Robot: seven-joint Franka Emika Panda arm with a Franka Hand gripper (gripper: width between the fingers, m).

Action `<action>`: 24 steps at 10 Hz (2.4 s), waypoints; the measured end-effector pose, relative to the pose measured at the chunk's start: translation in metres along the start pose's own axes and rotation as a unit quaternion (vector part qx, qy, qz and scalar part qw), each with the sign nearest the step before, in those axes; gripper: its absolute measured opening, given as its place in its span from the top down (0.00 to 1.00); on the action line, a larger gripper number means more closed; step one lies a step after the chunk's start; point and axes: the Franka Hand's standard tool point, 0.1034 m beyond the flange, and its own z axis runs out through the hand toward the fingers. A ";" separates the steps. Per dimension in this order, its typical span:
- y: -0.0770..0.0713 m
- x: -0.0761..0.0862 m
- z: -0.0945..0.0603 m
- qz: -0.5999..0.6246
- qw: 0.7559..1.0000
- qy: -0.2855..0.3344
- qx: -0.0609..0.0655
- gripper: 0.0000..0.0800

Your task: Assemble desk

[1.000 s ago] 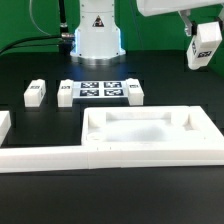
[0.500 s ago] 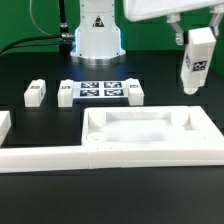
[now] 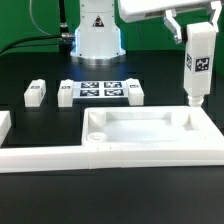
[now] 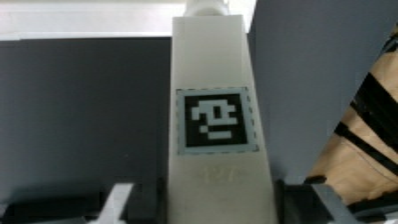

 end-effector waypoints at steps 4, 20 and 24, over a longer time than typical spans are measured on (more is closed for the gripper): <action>0.004 -0.025 0.009 -0.023 1.000 -0.015 -0.005 0.64; 0.001 -0.039 0.035 -0.072 0.997 0.039 -0.013 0.64; -0.008 -0.035 0.041 -0.077 0.996 0.049 -0.010 0.64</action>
Offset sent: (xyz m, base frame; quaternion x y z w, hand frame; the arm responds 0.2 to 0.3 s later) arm -0.0256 -0.0357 -0.0214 -0.1057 -0.0177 -0.1267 0.9861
